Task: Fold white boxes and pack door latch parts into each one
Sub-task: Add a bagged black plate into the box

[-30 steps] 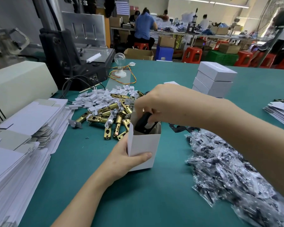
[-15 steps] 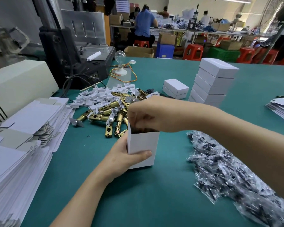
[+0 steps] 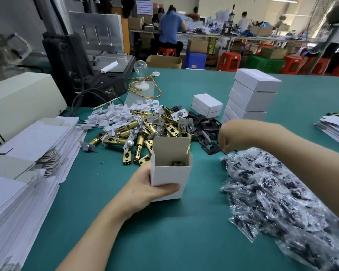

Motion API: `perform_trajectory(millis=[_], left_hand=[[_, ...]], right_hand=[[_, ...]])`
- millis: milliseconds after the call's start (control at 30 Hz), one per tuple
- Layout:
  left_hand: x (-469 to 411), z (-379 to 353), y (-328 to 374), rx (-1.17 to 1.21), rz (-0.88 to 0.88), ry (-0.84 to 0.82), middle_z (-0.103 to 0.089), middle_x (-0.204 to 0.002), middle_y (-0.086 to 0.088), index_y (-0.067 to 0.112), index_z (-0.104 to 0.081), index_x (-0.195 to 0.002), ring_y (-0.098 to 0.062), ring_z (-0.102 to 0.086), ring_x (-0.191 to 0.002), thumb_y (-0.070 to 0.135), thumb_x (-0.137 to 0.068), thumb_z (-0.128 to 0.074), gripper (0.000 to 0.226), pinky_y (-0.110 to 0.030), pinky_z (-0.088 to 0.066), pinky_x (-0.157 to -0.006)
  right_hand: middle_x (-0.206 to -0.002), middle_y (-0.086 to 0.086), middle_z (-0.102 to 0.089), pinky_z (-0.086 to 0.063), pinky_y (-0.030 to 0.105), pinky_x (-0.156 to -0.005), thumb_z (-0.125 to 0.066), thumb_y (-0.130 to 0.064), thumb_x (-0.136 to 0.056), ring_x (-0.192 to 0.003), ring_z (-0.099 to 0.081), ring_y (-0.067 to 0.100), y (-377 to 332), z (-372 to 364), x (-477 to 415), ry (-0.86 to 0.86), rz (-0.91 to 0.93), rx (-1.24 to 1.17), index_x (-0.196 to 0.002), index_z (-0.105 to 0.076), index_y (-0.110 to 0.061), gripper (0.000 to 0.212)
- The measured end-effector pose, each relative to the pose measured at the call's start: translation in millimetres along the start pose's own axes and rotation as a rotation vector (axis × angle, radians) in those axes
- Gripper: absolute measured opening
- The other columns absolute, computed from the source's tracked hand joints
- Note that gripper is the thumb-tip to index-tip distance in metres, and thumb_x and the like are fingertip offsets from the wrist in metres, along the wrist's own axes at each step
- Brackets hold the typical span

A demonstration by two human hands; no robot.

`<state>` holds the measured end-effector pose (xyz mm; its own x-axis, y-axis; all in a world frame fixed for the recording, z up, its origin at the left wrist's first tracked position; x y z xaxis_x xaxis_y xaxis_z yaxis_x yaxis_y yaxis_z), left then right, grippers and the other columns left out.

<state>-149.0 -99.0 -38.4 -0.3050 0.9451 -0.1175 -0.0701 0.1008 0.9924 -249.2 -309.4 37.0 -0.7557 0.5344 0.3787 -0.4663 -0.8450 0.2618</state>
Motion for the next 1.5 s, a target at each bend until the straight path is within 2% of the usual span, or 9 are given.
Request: perform_trajectory(millis=[133,333,533,667,933,1100,1233,1367,1500], left_hand=[[0.5,0.8,-1.7,-0.007,0.004,-0.010,-0.075,-0.107,0.011,0.041,-0.074,-0.109,-0.003,-0.069,-0.100,0.015,-0.084,-0.082,0.037,-0.019,-0.055,-0.085],[0.4,1.8,-3.0,-0.021,0.010,-0.008,-0.075,-0.107,0.013,0.044,-0.073,-0.110,-0.001,-0.069,-0.100,0.017,-0.085,-0.083,0.038,-0.017,-0.055,-0.085],[-1.0,2.4,-5.0,-0.019,0.028,0.007,-0.076,-0.104,0.013,0.044,-0.075,-0.107,-0.001,-0.070,-0.099,0.016,-0.082,-0.083,0.038,-0.017,-0.054,-0.083],[-1.4,4.6,-8.3,-0.011,0.051,0.040,-0.077,-0.104,0.008,0.040,-0.075,-0.106,-0.005,-0.072,-0.098,0.020,-0.080,-0.084,0.034,-0.019,-0.056,-0.082],[0.0,15.1,-11.8,0.040,0.044,0.155,-0.074,-0.119,0.015,0.062,-0.056,-0.123,-0.007,-0.072,-0.110,0.036,-0.071,-0.092,0.069,-0.019,-0.058,-0.084],[-0.6,13.0,-12.3,0.017,0.022,0.142,-0.074,-0.121,0.007,0.055,-0.053,-0.130,-0.016,-0.071,-0.114,0.032,-0.074,-0.091,0.072,-0.027,-0.060,-0.085],[-0.4,14.0,-11.0,-0.002,-0.004,0.146,-0.074,-0.113,0.008,0.044,-0.055,-0.129,-0.012,-0.072,-0.107,0.029,-0.074,-0.090,0.067,-0.023,-0.058,-0.082],[-1.6,18.1,-9.8,-0.016,-0.026,0.172,-0.074,-0.111,0.005,0.031,-0.054,-0.129,-0.015,-0.073,-0.105,0.019,-0.079,-0.090,0.062,-0.025,-0.058,-0.078],[2.8,25.5,5.4,-0.134,-0.123,0.285,-0.076,-0.111,0.011,0.048,-0.057,-0.121,-0.010,-0.074,-0.100,0.044,-0.077,-0.088,0.054,-0.024,-0.059,-0.075]], right_hand=[[-0.103,0.001,-0.075,-0.055,0.031,-0.072,-0.069,-0.033,-0.095,-0.093,-0.069,0.025,2.5,-26.6,-10.1,-0.050,-0.049,0.075,-0.109,-0.078,-0.016,0.023],[-0.069,-0.003,-0.049,-0.038,0.025,-0.050,-0.077,-0.042,-0.086,-0.062,-0.050,0.019,1.2,-33.4,-14.7,-0.034,-0.116,0.102,-0.066,-0.046,-0.017,0.044],[-0.090,-0.002,-0.069,-0.050,0.030,-0.064,-0.078,-0.031,-0.086,-0.083,-0.064,0.022,-1.0,-19.0,-15.3,0.103,-0.129,0.059,-0.092,-0.073,-0.017,0.015],[-0.099,0.003,-0.071,-0.049,0.033,-0.068,-0.074,-0.028,-0.090,-0.089,-0.064,0.026,7.0,7.6,-9.3,0.305,-0.144,-0.074,-0.089,-0.065,-0.016,0.015],[-0.076,-0.003,-0.073,-0.053,0.025,-0.061,-0.085,-0.036,-0.083,-0.070,-0.067,0.015,-44.0,82.6,74.2,0.930,0.267,-1.024,-0.080,-0.065,-0.016,0.028],[-0.085,-0.007,-0.068,-0.046,0.038,-0.074,-0.081,-0.043,-0.083,-0.085,-0.057,0.017,-107.7,80.0,84.3,0.949,0.295,-0.591,-0.087,-0.068,-0.018,0.029],[-0.096,-0.008,-0.061,-0.037,0.032,-0.085,-0.061,-0.057,-0.094,-0.104,-0.045,0.017,-134.9,76.2,73.5,0.850,0.282,-0.285,-0.099,-0.075,-0.028,0.033],[-0.088,-0.009,-0.051,-0.034,0.033,-0.081,-0.046,-0.050,-0.105,-0.095,-0.035,0.016,-147.1,62.5,68.1,0.750,0.375,-0.263,-0.101,-0.077,-0.025,0.040],[-0.097,-0.003,-0.064,-0.045,0.035,-0.088,-0.067,-0.025,-0.098,-0.099,-0.053,0.018,-120.8,55.9,73.9,0.943,0.436,-0.696,-0.105,-0.075,-0.017,0.013]])
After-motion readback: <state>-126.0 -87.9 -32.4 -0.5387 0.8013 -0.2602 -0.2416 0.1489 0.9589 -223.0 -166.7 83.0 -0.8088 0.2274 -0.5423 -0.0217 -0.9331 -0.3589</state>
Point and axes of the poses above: each hand's wrist, its own x-axis away from the middle knuckle, its own z-axis out of the back of the hand, y = z × x, the point moved 8 cm from there along -x, towards the middle knuckle
